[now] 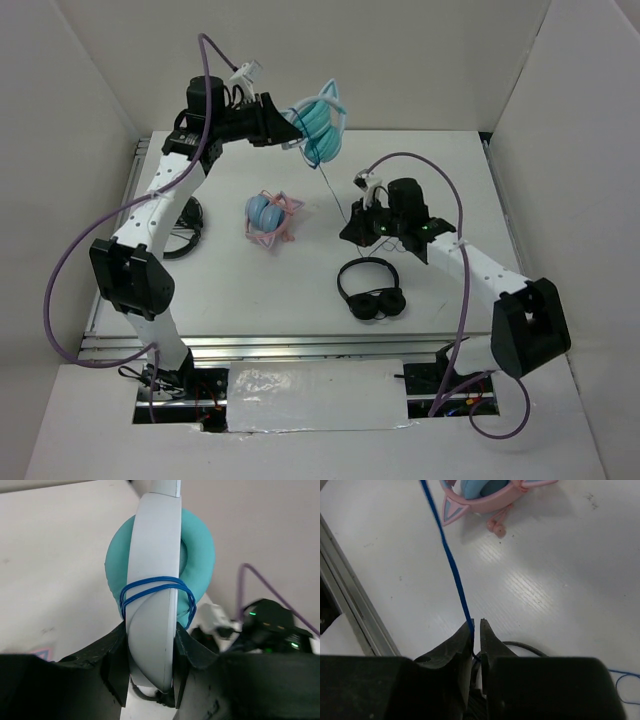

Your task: Wrap the headphones

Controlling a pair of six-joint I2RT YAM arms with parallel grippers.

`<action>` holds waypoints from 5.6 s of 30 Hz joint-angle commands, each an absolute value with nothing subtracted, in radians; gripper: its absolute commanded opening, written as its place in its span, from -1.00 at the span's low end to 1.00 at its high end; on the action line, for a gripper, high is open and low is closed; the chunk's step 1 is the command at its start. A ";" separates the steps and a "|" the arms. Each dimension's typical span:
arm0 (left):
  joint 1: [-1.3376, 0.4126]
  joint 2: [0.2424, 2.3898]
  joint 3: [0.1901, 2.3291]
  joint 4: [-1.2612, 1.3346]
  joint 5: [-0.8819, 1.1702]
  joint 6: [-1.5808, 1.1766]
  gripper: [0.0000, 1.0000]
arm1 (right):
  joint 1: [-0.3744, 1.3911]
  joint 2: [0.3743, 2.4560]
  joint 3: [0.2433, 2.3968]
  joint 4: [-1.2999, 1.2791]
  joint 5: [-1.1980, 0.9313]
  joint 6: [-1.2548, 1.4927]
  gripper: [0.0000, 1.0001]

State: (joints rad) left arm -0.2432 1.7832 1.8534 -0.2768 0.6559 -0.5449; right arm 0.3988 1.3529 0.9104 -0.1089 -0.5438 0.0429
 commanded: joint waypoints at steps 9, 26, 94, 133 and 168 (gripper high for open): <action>-0.331 1.668 1.868 0.204 1.072 -0.861 -1.00 | 0.414 1.618 1.061 0.147 -0.431 0.060 0.14; -0.319 1.644 2.141 0.052 1.072 -0.856 -1.00 | 0.417 1.784 1.123 0.271 -0.662 0.086 0.25; 0.167 1.743 2.284 0.169 0.954 -1.035 -1.00 | 0.425 0.936 0.393 0.414 -0.446 -0.028 -1.00; -0.080 1.496 2.029 -0.147 0.737 -0.548 -1.00 | -0.089 1.297 0.740 0.443 -0.368 0.124 -1.00; -0.081 1.382 1.836 0.030 0.761 -0.607 -1.00 | 0.008 1.278 0.827 0.318 0.032 0.201 -1.00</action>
State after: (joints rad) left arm -0.0765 1.4708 1.8748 -0.1940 0.6582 -0.5552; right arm 0.0341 1.2533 0.7216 0.2974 -0.0010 0.2119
